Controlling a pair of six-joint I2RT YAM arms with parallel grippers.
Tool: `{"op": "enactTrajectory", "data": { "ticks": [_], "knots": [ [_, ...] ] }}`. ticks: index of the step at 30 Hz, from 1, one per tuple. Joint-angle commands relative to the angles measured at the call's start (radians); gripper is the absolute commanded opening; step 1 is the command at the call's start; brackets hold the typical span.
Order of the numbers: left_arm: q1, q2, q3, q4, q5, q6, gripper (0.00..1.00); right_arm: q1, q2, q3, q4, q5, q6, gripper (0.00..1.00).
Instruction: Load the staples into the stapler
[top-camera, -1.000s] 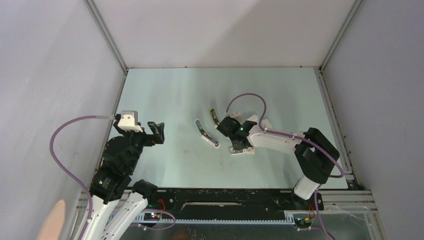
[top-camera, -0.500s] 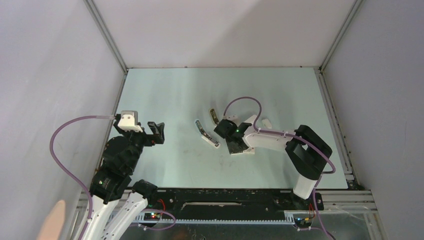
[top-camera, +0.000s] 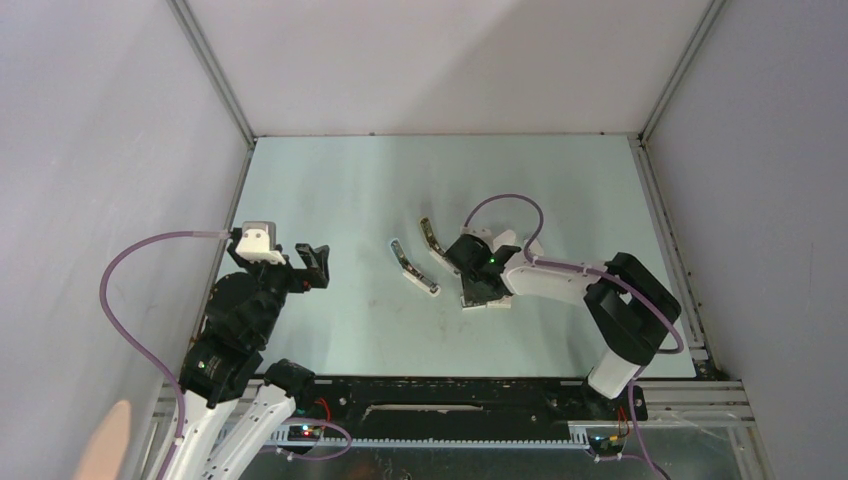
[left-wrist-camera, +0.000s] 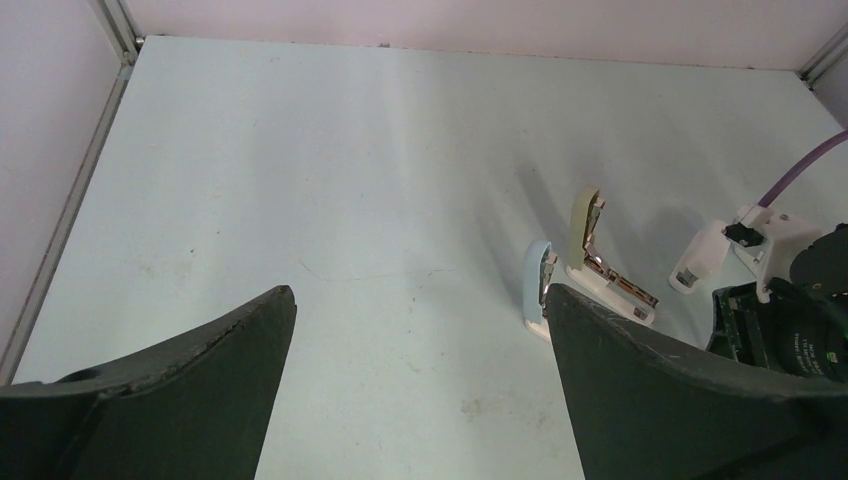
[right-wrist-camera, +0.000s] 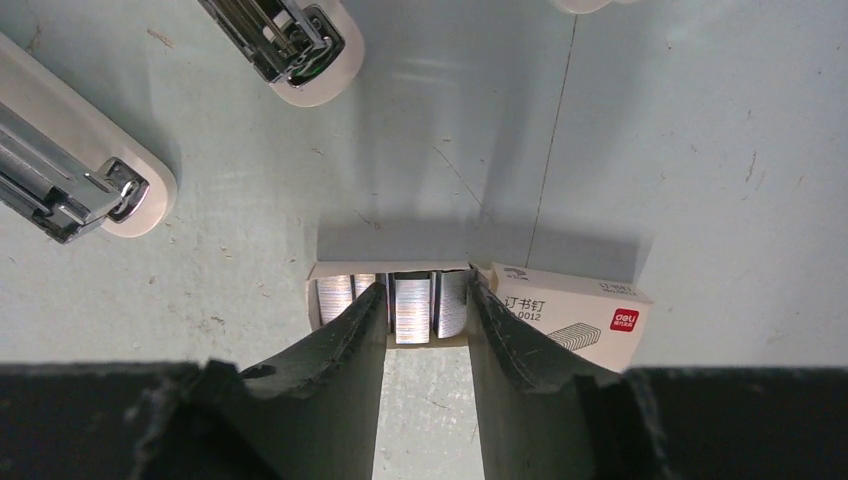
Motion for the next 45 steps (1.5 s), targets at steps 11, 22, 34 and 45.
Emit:
{"op": "enactTrajectory", "data": {
  "ticks": [11, 22, 34, 45],
  "knots": [
    [-0.004, 0.003, -0.002, 0.039, 0.024, 0.009, 0.98, -0.102, -0.094, -0.167, 0.197, -0.244, 0.018, 0.27],
    [-0.005, -0.004, -0.004, 0.038, 0.025, 0.009, 0.98, -0.19, -0.21, -0.291, 0.344, -0.408, 0.037, 0.23],
    [-0.005, -0.007, -0.003, 0.04, 0.026, 0.009, 0.98, -0.168, -0.318, -0.282, 0.312, -0.343, -0.002, 0.23],
    [-0.005, -0.003, -0.004, 0.039, 0.027, 0.009, 0.98, -0.005, -0.169, -0.057, 0.043, -0.04, -0.007, 0.27]
  ]
}}
